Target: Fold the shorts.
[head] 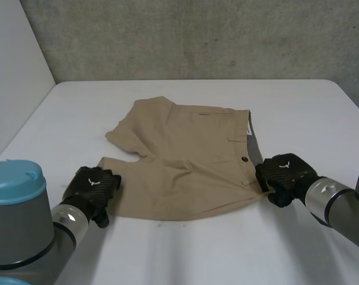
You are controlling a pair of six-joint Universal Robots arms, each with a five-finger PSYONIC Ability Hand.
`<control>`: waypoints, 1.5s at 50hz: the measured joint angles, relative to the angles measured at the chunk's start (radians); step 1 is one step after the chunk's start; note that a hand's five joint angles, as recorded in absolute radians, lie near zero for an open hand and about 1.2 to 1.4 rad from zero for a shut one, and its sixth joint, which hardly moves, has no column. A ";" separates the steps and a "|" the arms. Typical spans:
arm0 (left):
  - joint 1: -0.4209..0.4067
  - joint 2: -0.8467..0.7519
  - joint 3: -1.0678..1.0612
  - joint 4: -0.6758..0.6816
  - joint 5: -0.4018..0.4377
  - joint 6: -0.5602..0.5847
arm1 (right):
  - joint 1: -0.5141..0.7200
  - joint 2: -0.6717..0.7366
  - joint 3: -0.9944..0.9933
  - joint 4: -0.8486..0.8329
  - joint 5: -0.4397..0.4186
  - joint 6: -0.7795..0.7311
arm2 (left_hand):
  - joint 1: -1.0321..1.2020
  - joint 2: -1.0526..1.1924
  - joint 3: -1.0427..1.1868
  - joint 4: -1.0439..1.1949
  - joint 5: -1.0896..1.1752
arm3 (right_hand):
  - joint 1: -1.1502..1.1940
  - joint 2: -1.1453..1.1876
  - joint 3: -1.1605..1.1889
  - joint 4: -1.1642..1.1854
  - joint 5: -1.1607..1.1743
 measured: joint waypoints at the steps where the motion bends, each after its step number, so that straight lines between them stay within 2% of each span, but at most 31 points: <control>1: 0.000 -0.012 0.000 0.005 -0.001 0.001 | -0.002 -0.005 0.017 -0.011 0.000 0.001 | 0.025 0.027 0.027 0.027 0.025 | 0.000 0.000 0.000 0.000 0.000; 6: 0.004 -0.049 0.002 0.032 -0.004 0.004 | -0.004 -0.007 0.050 -0.026 -0.001 0.001 | 0.061 0.061 0.061 0.059 0.054 | 0.003 0.000 0.000 0.000 0.011; 11: 0.014 -0.077 0.003 0.081 -0.005 0.006 | -0.002 -0.006 0.064 -0.029 -0.002 0.000 | 0.243 0.229 0.229 0.225 0.215 | 0.037 0.000 0.000 0.000 0.016; 14: 0.017 -0.084 0.002 0.098 -0.005 0.006 | -0.001 -0.006 0.065 -0.028 -0.002 0.000 | 0.272 0.264 0.259 0.254 0.244 | 0.037 0.000 0.000 0.000 0.016; 15: 0.019 -0.090 0.001 0.114 -0.005 0.006 | -0.001 -0.005 0.067 -0.028 -0.002 -0.001 | 0.448 0.441 0.430 0.425 0.413 | 0.037 0.000 0.000 0.000 0.016; 17: 0.020 -0.094 -0.001 0.125 -0.005 0.007 | 0.000 -0.005 0.068 -0.027 -0.003 -0.001 | 0.548 0.538 0.532 0.528 0.516 | 0.037 0.000 0.000 0.000 0.016; 20: 0.021 -0.099 -0.003 0.142 -0.006 0.007 | 0.000 -0.005 0.070 -0.027 -0.004 -0.002 | 0.652 0.667 0.663 0.662 0.649 | 0.037 0.000 0.000 0.000 0.016; 23: 0.020 -0.099 -0.006 0.147 -0.006 0.007 | 0.001 -0.005 0.070 -0.026 -0.005 -0.003 | 0.664 0.716 0.710 0.708 0.678 | 0.041 0.000 0.000 0.000 0.016; 30: 0.014 -0.066 -0.021 0.144 -0.006 0.009 | -0.001 -0.014 0.065 -0.018 -0.004 -0.026 | 0.663 0.721 0.714 0.714 0.678 | 0.036 -0.010 -0.011 -0.013 0.008; 31: 0.012 -0.053 -0.024 0.143 -0.006 0.009 | -0.003 -0.022 0.064 -0.020 -0.003 -0.030 | 0.664 0.721 0.714 0.714 0.678 | -0.043 -0.111 -0.113 -0.118 -0.087; 32: 0.010 -0.045 -0.026 0.142 -0.006 0.009 | -0.003 -0.029 0.065 -0.022 -0.003 -0.031 | 0.664 0.721 0.715 0.714 0.678 | -0.199 -0.330 -0.327 -0.334 -0.284; 36: 0.006 -0.026 -0.028 0.141 -0.006 0.009 | -0.006 -0.052 0.071 -0.041 -0.002 -0.022 | 0.664 0.722 0.715 0.714 0.678 | -0.312 -0.483 -0.487 -0.497 -0.443; 42: 0.007 -0.018 -0.026 0.140 -0.007 0.009 | -0.006 -0.064 0.091 -0.110 -0.010 0.027 | 0.664 0.722 0.715 0.714 0.678 | -0.397 -0.582 -0.595 -0.597 -0.557; 49: 0.015 -0.019 -0.022 0.142 -0.005 0.008 | -0.001 -0.030 0.109 -0.174 -0.032 0.052 | 0.664 0.723 0.715 0.714 0.678 | -0.405 -0.592 -0.607 -0.609 -0.569; 61: 0.021 -0.025 -0.020 0.144 -0.004 0.008 | 0.007 0.101 0.075 -0.257 -0.035 0.025 | 0.664 0.723 0.716 0.714 0.677 | -0.387 -0.560 -0.551 -0.565 -0.525; 62: 0.021 -0.026 -0.020 0.143 -0.004 0.008 | 0.006 0.107 0.070 -0.259 -0.033 0.023 | 0.664 0.723 0.716 0.714 0.677 | -0.027 -0.115 -0.118 -0.128 -0.136; 63: 0.021 -0.028 -0.020 0.143 -0.004 0.008 | 0.004 0.108 0.067 -0.259 -0.032 0.023 | 0.663 0.720 0.714 0.713 0.677 | -0.003 -0.066 -0.069 -0.077 -0.091; 65: 0.022 -0.032 -0.019 0.143 -0.004 0.008 | 0.002 0.108 0.065 -0.259 -0.030 0.023 | 0.636 0.678 0.674 0.670 0.649 | -0.003 -0.066 -0.069 -0.077 -0.091; 68: 0.022 -0.039 -0.017 0.142 -0.003 0.009 | -0.001 0.105 0.064 -0.257 -0.028 0.024 | 0.359 0.390 0.395 0.385 0.386 | 0.020 0.000 0.002 0.000 -0.013; 75: 0.022 -0.047 -0.013 0.128 -0.001 0.009 | -0.001 0.095 0.076 -0.253 -0.025 0.028 | 0.340 0.346 0.357 0.341 0.342 | 0.020 0.000 0.002 0.000 -0.011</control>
